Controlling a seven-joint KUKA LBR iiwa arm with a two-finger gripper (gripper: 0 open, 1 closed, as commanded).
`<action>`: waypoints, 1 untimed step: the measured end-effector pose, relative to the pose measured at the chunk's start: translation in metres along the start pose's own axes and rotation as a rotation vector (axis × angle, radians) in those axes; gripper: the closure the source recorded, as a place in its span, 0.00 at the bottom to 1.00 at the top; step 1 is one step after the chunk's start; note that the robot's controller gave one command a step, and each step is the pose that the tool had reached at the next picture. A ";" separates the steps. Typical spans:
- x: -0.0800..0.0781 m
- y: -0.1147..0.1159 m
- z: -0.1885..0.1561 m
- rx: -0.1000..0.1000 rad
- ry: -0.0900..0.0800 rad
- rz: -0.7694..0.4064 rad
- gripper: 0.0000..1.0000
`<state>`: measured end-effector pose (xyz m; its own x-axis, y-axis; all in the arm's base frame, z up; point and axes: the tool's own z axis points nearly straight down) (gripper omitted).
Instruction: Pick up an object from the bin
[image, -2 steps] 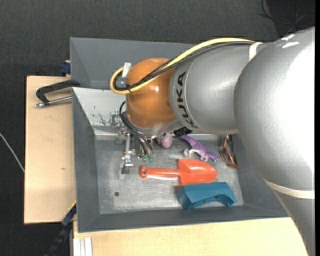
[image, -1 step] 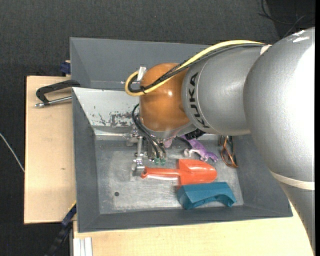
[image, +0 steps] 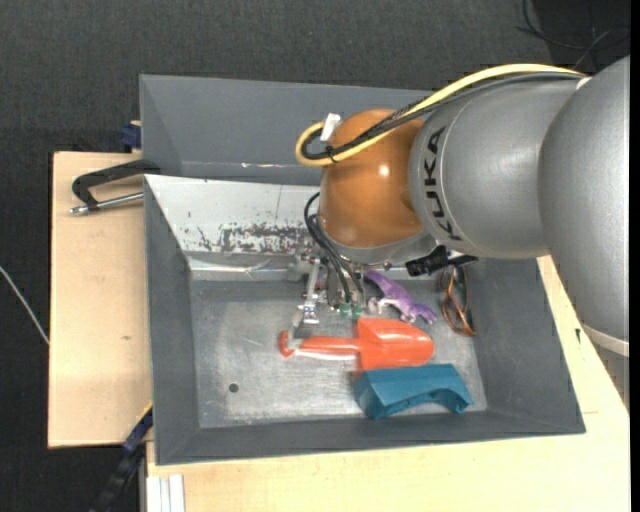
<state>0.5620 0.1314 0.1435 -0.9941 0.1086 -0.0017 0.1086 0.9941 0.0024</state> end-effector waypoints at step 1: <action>0.028 -0.035 0.018 0.001 -0.001 -0.111 0.00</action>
Offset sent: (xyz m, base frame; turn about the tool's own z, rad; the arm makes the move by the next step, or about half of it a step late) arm -0.0608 -0.0572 -0.0538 -0.0669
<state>0.5303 0.1001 0.1252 -1.0000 -0.0017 -0.0031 -0.0017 1.0000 0.0013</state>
